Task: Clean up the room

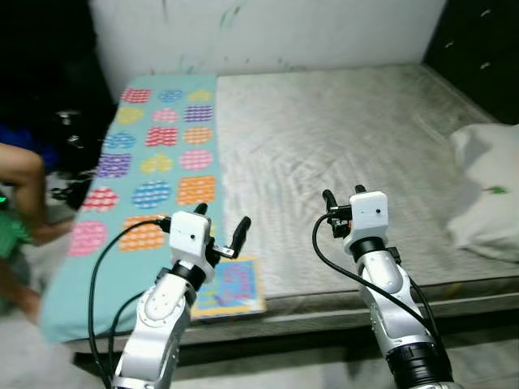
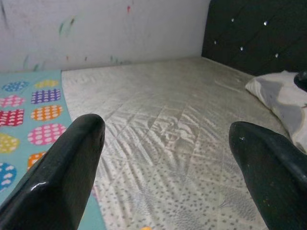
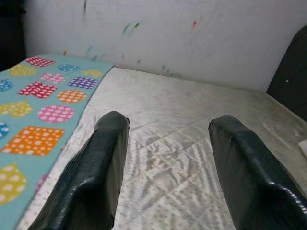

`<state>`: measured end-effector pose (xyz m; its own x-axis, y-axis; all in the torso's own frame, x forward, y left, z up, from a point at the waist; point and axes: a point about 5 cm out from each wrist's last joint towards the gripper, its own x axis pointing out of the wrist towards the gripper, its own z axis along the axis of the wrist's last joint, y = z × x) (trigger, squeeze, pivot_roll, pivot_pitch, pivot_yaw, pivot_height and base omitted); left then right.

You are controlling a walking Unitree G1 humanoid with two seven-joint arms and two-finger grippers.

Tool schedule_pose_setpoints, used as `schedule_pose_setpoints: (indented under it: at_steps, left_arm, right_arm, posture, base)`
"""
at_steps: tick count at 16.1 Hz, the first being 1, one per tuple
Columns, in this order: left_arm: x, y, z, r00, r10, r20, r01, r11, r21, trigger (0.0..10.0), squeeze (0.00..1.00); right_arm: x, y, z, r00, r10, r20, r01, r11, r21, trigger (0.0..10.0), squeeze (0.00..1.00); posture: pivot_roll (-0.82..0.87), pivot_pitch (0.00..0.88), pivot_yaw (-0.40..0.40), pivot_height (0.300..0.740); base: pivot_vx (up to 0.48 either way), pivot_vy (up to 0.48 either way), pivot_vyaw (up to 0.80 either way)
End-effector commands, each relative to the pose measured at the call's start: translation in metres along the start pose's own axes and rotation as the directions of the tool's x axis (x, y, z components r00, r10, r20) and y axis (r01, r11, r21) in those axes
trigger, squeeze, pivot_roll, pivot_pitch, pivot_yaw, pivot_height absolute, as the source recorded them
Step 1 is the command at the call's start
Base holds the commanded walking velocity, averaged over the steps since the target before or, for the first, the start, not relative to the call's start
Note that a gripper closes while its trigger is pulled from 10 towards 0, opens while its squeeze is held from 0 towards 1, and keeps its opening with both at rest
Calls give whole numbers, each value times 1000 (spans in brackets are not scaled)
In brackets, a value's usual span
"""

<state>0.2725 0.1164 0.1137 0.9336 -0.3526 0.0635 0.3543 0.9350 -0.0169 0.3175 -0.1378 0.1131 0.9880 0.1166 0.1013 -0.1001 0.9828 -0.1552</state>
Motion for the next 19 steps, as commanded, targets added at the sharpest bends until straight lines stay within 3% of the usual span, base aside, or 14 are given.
schedule_pose_setpoints:
  at_steps: [1,9,19]
  left_arm:
    - [-2,5,-1,1000,16,-8,-15,1000,11,10000,0]
    - [-3,1,3,999,-33,34,34,999,-22,10000,0]
    - [-3,-1,3,998,-55,40,56,998,-28,10000,0]
  right_arm:
    - [2,6,4,1000,15,16,-15,1000,9,10000,0]
    - [3,6,4,1000,13,17,-13,1000,6,10000,0]
    - [2,6,4,1000,14,18,-14,1000,6,10000,0]
  posture:
    - [-50,78,21,740]
    - [-53,76,20,740]
    - [-53,75,22,740]
  base:
    - [0,-375,0]
    - [0,-46,0]
    - [275,0,0]
